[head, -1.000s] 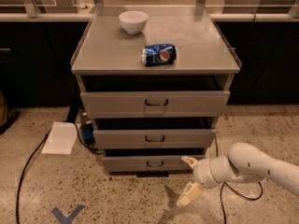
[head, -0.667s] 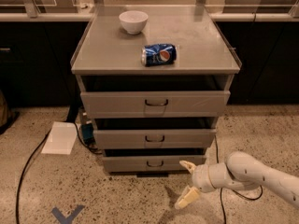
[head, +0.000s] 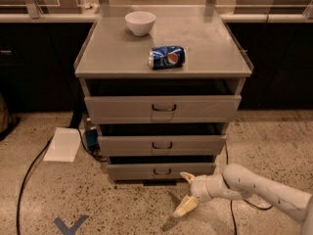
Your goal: Open bottom drawer
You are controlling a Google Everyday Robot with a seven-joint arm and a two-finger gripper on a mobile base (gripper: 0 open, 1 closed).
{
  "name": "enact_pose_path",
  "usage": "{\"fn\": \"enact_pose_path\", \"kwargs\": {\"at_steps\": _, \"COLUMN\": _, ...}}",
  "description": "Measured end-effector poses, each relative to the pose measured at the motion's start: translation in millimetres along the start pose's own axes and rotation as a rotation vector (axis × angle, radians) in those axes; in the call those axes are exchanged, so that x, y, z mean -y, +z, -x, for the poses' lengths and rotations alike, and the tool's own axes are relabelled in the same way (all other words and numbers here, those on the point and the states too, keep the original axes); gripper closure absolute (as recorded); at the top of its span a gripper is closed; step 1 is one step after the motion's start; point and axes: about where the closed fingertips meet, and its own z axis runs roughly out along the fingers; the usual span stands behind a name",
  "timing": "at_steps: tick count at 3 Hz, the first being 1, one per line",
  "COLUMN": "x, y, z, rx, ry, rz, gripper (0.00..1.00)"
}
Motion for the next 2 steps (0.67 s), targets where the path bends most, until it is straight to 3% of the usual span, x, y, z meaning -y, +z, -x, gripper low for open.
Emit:
{"fn": "enact_pose_path", "kwargs": {"at_steps": 1, "x": 30.5, "y": 48.1, "z": -23.3, "rx": -0.026, "ry": 0.053, "rz": 0.029, "gripper": 0.00}}
{"fn": "enact_pose_path", "kwargs": {"at_steps": 2, "x": 30.5, "y": 48.1, "z": -23.3, "rx": -0.026, "ry": 0.053, "rz": 0.028, "gripper": 0.00}}
